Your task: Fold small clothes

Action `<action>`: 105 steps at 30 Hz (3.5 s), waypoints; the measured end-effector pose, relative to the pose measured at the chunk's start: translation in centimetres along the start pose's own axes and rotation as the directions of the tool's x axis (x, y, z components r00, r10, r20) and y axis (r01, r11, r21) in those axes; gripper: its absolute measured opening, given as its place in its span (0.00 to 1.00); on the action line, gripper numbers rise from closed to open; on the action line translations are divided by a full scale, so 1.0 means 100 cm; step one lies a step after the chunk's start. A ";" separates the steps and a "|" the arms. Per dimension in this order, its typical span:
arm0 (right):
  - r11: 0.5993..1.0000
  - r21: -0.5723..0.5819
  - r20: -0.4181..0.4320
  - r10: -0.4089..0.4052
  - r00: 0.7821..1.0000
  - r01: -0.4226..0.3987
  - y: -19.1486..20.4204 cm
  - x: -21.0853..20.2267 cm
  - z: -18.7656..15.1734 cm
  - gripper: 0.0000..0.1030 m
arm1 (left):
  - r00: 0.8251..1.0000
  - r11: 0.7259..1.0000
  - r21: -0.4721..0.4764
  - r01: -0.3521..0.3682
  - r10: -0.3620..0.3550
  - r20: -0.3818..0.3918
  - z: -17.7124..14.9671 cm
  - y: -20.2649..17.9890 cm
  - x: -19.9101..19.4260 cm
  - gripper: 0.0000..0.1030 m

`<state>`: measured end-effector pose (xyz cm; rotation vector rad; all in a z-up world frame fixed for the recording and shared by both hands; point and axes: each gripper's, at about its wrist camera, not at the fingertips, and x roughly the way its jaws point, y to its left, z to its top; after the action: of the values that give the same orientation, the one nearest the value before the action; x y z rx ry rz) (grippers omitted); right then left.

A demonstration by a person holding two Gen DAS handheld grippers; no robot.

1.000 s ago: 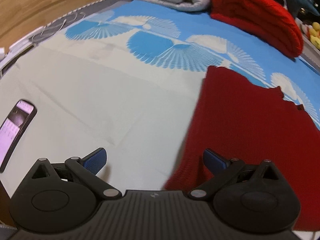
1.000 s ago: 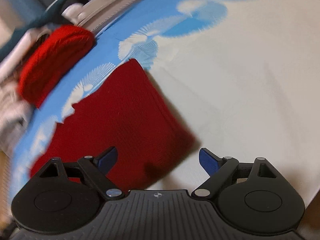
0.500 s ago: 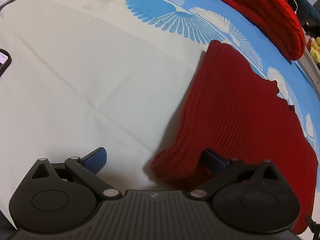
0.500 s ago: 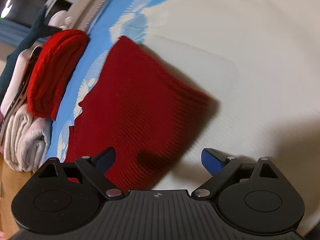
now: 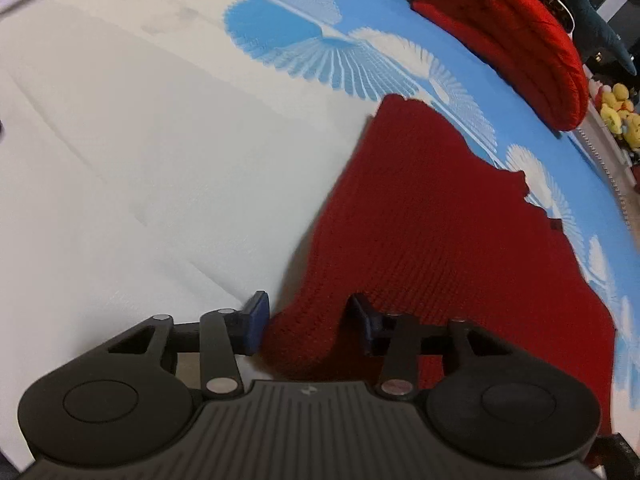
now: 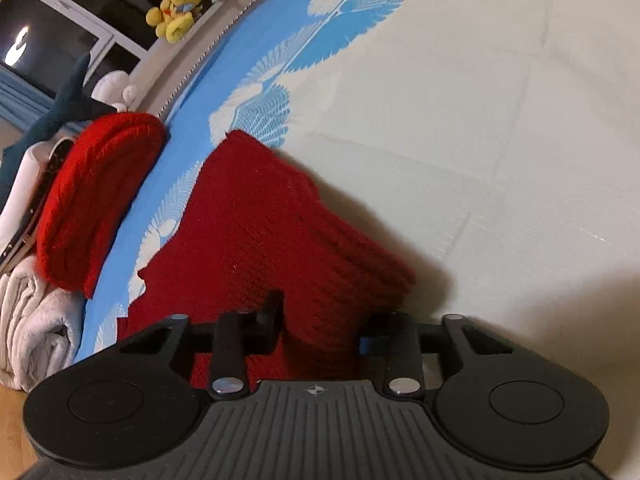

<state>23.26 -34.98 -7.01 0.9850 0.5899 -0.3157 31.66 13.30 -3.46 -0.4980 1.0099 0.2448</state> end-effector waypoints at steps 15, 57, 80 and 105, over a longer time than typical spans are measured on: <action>0.991 0.131 -0.139 0.031 0.990 -0.012 -0.056 -0.037 0.023 0.34 | 0.999 0.988 0.156 0.022 -0.014 -0.053 -0.032 0.001 -0.022 0.50; 0.966 -0.122 0.036 -0.226 0.973 0.229 0.017 -0.020 -0.007 0.24 | 0.995 0.994 0.043 0.096 -0.094 -0.039 0.019 0.054 -0.054 0.87; -0.249 -0.965 0.021 0.232 0.973 0.080 0.182 -0.008 -0.346 0.17 | 0.964 0.980 -0.112 -0.162 0.182 0.194 0.067 0.158 -0.107 0.87; 0.129 -0.926 -0.289 0.364 0.886 -0.355 0.181 -0.084 -0.224 0.64 | 0.976 0.996 -0.069 -0.064 0.077 0.205 0.061 0.132 -0.104 0.87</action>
<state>18.47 -6.54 1.14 -0.1929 0.3798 0.5207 25.29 28.12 4.31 -0.4827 0.8188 0.3846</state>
